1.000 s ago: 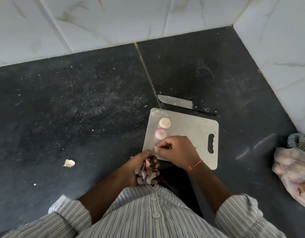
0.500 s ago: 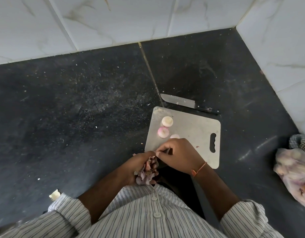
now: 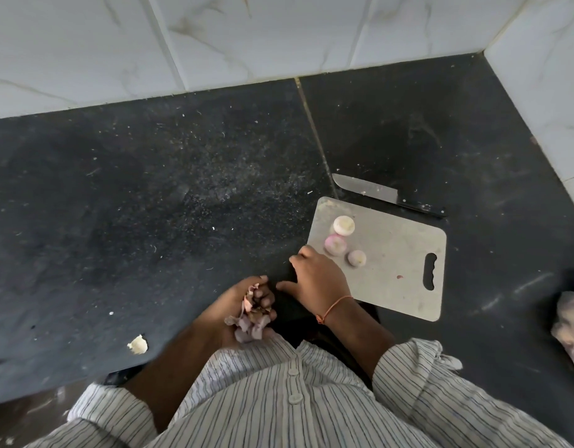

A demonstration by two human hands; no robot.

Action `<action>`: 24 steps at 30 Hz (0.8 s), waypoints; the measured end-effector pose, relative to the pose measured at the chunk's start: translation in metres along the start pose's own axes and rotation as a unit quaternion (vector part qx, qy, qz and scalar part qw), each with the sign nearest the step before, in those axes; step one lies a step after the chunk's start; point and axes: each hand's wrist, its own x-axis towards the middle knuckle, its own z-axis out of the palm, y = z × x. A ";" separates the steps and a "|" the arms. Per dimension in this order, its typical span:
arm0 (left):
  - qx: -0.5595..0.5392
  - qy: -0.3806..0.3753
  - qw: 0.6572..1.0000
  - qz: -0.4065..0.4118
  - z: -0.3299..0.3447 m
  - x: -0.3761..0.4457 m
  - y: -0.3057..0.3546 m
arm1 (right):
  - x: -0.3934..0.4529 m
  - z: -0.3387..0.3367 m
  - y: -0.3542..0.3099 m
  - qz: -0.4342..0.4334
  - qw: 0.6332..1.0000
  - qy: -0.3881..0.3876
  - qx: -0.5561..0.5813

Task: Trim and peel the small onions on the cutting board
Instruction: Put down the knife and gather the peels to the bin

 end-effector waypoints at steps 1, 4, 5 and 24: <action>-0.014 0.000 1.000 0.005 -0.004 0.000 0.003 | 0.000 0.000 -0.002 -0.002 1.000 -0.003 -0.005; -0.048 -0.002 0.999 0.014 -0.011 0.001 0.010 | 0.000 0.000 -0.007 -0.010 1.000 0.003 -0.009; -0.053 0.000 0.998 0.016 -0.012 0.002 0.011 | -0.002 0.001 -0.011 -0.016 1.000 0.001 -0.016; 0.128 -0.005 0.990 -0.055 0.049 0.013 0.007 | -0.054 -0.036 -0.003 0.065 0.935 0.045 0.346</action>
